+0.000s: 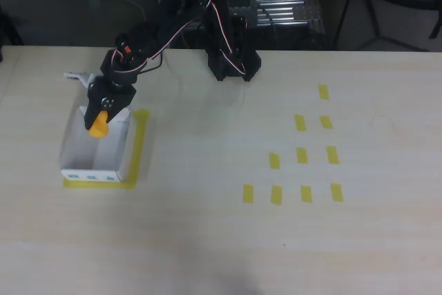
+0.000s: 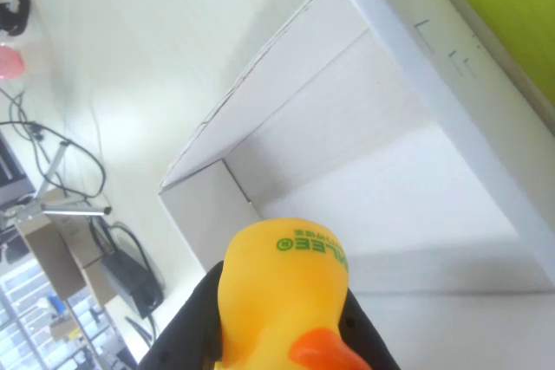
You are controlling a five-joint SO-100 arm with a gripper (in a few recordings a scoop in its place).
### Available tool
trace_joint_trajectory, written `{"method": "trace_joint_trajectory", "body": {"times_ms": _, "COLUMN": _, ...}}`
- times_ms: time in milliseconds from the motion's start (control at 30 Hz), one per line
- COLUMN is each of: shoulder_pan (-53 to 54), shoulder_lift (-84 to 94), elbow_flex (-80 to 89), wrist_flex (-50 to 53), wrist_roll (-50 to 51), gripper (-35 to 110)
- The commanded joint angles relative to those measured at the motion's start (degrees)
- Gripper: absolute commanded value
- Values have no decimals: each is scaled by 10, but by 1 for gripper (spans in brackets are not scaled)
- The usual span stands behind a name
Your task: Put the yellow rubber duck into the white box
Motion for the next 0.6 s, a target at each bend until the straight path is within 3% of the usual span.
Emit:
{"method": "trace_joint_trajectory", "body": {"times_ms": 0, "shoulder_pan": 6, "shoulder_lift": 2, "elbow_flex": -75, "wrist_flex": -14, "wrist_roll": -12, "gripper": 12}}
{"method": "trace_joint_trajectory", "body": {"times_ms": 567, "shoulder_pan": 7, "shoulder_lift": -5, "elbow_flex": -79, "wrist_flex": -14, "wrist_roll": -5, "gripper": 27}}
